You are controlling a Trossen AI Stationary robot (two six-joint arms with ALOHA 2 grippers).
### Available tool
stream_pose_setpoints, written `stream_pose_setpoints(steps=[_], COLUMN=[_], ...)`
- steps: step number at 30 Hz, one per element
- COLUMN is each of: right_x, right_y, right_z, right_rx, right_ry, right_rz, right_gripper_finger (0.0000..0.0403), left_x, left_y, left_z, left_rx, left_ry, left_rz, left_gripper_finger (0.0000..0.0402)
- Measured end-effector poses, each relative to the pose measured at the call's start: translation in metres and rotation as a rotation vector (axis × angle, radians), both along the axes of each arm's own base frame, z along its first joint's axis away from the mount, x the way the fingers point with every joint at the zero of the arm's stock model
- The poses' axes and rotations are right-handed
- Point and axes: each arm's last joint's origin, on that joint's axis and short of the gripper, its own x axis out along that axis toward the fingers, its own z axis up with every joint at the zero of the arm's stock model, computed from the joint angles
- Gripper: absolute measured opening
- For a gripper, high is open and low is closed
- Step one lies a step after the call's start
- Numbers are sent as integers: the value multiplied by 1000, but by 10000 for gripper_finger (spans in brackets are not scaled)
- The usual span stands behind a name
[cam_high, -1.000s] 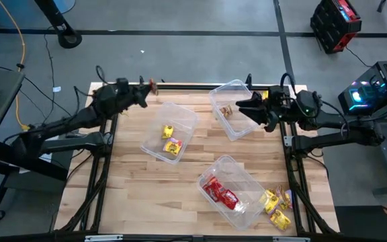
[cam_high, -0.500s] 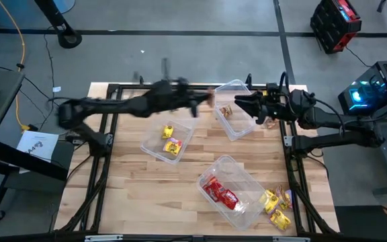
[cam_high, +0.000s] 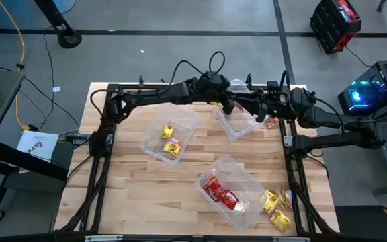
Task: Sort candy
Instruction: Adjust the transparent bins
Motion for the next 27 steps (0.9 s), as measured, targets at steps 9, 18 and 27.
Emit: stream_pose_setpoints(steps=[9, 18, 27], right_x=[-9, -5, 21], right_y=[-5, -13, -33], right_z=[-6, -71, -109], right_rx=[34, 285, 319], right_ry=[74, 649, 888], right_rz=[-126, -254, -250], right_gripper_finger=[177, 70, 3], left_x=[-51, -145, -233], left_y=[5, -34, -75], left_z=[52, 93, 20], left_rx=[-147, -16, -192], left_ry=[92, 239, 416], left_rz=[-212, -178, 195], left_gripper_finger=[172, 56, 2])
